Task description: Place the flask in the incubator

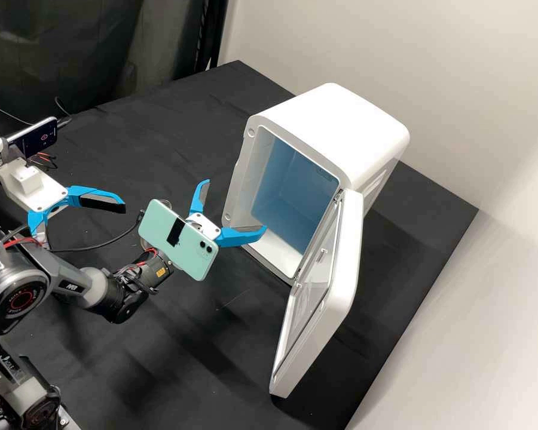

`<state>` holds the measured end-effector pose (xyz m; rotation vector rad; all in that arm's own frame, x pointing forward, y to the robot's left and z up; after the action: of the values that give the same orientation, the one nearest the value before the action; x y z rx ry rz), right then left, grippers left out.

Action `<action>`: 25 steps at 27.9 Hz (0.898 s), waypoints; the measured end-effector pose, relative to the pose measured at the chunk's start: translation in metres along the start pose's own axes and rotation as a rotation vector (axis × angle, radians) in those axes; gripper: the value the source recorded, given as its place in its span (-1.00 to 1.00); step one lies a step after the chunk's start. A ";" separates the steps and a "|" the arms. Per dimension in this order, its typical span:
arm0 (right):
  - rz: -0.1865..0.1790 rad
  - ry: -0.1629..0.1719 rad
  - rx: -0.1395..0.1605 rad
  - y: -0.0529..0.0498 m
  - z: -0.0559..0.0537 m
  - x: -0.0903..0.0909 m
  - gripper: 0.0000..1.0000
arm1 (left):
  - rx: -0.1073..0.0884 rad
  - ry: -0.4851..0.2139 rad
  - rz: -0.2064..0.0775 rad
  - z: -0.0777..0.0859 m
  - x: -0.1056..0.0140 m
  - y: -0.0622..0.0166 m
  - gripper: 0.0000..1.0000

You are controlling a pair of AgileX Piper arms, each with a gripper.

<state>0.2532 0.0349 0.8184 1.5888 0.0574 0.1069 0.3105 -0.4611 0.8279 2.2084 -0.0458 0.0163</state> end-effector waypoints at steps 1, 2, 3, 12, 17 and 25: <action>-0.005 -0.002 -0.001 -0.001 0.001 -0.001 1.00 | 0.000 0.000 0.000 0.000 0.000 0.0000 1.00; -0.006 -0.002 -0.001 -0.001 0.001 -0.002 1.00 | 0.000 0.000 0.000 0.000 0.000 0.0000 1.00; -0.006 -0.003 -0.001 -0.001 0.001 -0.002 1.00 | 0.000 0.000 0.000 0.000 0.000 0.0000 1.00; 0.000 0.004 0.000 -0.001 0.001 -0.003 1.00 | 0.000 0.000 0.000 0.000 0.000 0.0000 1.00; -0.001 0.011 0.001 -0.003 0.000 -0.005 1.00 | 0.017 0.009 0.001 -0.007 0.000 0.0011 1.00; -0.009 0.024 0.000 -0.006 -0.001 -0.006 1.00 | 0.016 0.079 0.011 -0.029 -0.001 0.0043 1.00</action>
<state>0.2468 0.0358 0.8123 1.5875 0.0834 0.1188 0.3093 -0.4406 0.8484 2.2210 -0.0143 0.1102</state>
